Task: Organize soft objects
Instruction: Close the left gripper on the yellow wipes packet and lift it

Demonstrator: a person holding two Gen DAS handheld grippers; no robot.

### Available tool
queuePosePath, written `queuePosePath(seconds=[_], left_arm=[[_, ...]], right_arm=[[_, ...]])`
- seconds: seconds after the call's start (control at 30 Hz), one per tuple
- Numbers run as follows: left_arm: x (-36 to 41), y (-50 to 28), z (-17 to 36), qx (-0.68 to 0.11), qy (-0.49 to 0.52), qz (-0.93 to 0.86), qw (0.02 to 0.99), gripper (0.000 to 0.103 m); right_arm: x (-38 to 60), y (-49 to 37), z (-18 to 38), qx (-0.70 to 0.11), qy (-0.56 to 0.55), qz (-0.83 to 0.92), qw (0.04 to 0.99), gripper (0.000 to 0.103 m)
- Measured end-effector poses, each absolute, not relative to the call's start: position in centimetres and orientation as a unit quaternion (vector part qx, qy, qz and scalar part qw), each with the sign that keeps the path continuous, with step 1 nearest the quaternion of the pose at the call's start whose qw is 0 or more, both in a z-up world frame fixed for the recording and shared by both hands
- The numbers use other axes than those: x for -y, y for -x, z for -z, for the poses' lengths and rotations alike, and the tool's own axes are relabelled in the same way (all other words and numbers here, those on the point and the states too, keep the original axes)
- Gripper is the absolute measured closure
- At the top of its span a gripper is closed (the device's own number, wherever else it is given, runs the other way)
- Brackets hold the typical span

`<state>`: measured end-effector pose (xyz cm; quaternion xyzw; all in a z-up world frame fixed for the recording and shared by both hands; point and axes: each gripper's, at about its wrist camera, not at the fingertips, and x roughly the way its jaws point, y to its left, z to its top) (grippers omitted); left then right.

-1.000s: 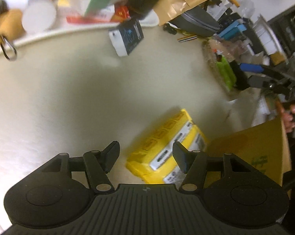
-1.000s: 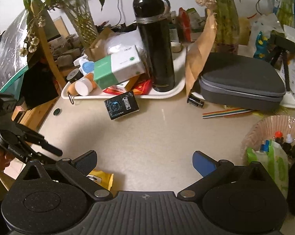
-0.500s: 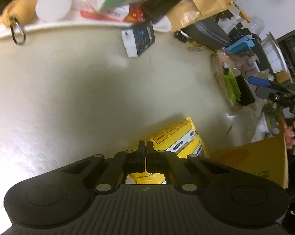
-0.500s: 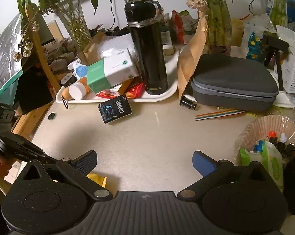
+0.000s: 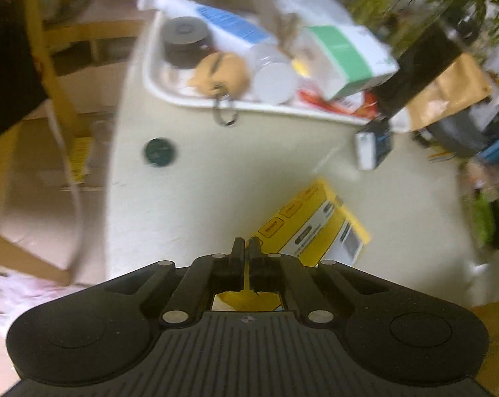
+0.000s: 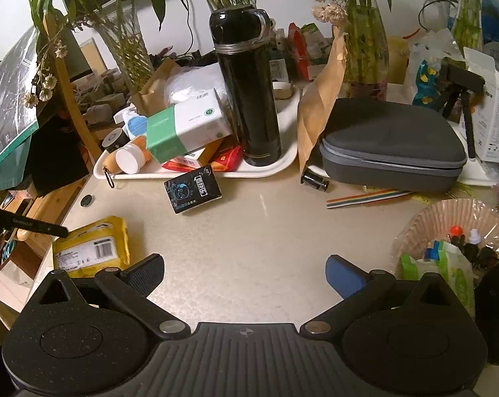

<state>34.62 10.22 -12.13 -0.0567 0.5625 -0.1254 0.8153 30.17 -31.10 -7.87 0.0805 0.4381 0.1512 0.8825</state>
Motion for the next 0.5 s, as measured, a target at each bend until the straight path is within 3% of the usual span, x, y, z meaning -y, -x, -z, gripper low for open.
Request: queuePosePath(seconds=[0.07, 0.1, 0.13, 0.5], left_arm=[[-10.1, -34.6, 12.1, -0.559, 0.053, 0.125, 0.818, 0.077], [-10.0, -34.6, 12.0, -0.550, 0.053, 0.128, 0.824, 0.048], [-9.7, -34.6, 11.7, -0.538, 0.047, 0.134, 0.831, 0.026], [-3.3, -34.2, 13.6, -0.527, -0.104, 0.223, 0.813, 0.023]], right_arm=[[31.0, -30.1, 7.8, -0.438, -0.079, -0.151, 0.883, 0.000], [30.9, -30.1, 7.8, -0.437, -0.078, -0.151, 0.883, 0.000], [30.9, -30.1, 7.8, -0.437, -0.077, -0.152, 0.883, 0.000], [31.3, -30.7, 8.4, -0.444, -0.073, -0.136, 0.882, 0.000]])
